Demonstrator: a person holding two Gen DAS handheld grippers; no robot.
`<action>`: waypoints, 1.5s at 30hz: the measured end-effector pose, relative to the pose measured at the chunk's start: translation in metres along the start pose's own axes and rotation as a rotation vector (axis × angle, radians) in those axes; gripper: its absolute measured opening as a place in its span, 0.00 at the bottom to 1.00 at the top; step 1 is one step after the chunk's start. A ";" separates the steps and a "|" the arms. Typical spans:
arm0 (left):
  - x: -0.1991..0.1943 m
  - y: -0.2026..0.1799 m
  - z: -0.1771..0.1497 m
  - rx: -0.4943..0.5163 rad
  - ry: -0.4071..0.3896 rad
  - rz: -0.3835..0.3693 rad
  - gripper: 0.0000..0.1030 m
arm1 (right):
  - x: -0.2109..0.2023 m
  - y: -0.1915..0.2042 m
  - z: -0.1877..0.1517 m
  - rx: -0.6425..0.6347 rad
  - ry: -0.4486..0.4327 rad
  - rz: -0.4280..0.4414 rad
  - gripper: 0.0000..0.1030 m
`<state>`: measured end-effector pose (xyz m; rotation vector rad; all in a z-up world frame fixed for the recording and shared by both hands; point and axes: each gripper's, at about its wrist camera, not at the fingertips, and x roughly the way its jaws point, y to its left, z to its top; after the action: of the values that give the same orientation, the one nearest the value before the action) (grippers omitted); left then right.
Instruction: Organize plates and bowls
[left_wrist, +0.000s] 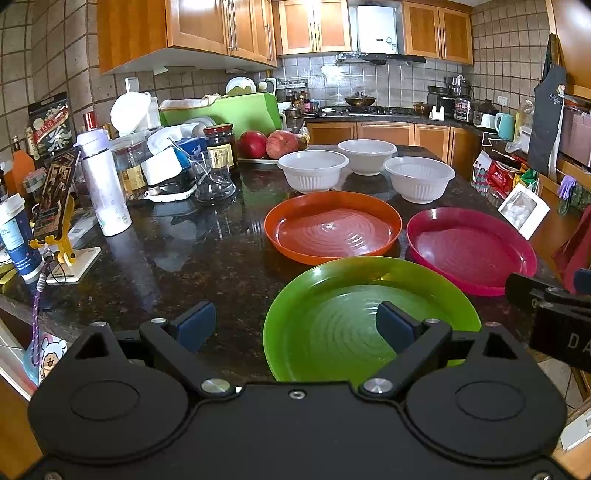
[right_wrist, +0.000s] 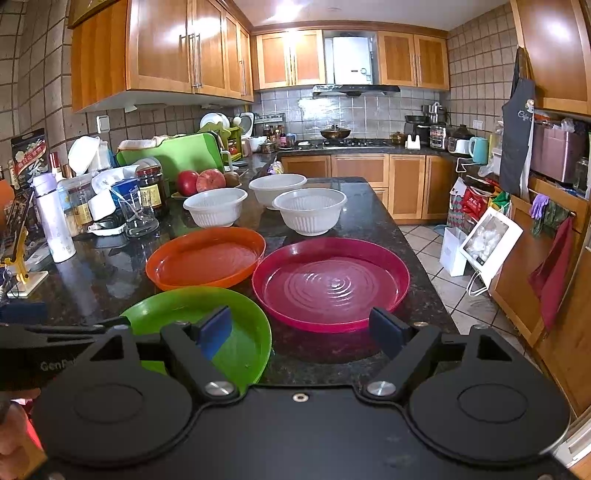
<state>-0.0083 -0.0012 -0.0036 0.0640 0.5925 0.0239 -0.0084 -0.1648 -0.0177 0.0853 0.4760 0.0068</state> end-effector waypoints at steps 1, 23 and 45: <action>0.000 0.000 0.000 0.000 0.000 0.001 0.90 | 0.001 0.000 0.000 -0.002 0.000 0.002 0.83; 0.006 -0.002 0.003 0.005 0.015 0.009 0.90 | 0.003 -0.002 0.000 -0.005 0.002 0.006 0.83; 0.013 -0.002 0.003 0.010 0.029 0.009 0.90 | 0.005 0.000 0.002 -0.022 0.006 0.010 0.83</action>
<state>0.0037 -0.0024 -0.0083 0.0759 0.6212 0.0307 -0.0030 -0.1651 -0.0188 0.0662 0.4812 0.0217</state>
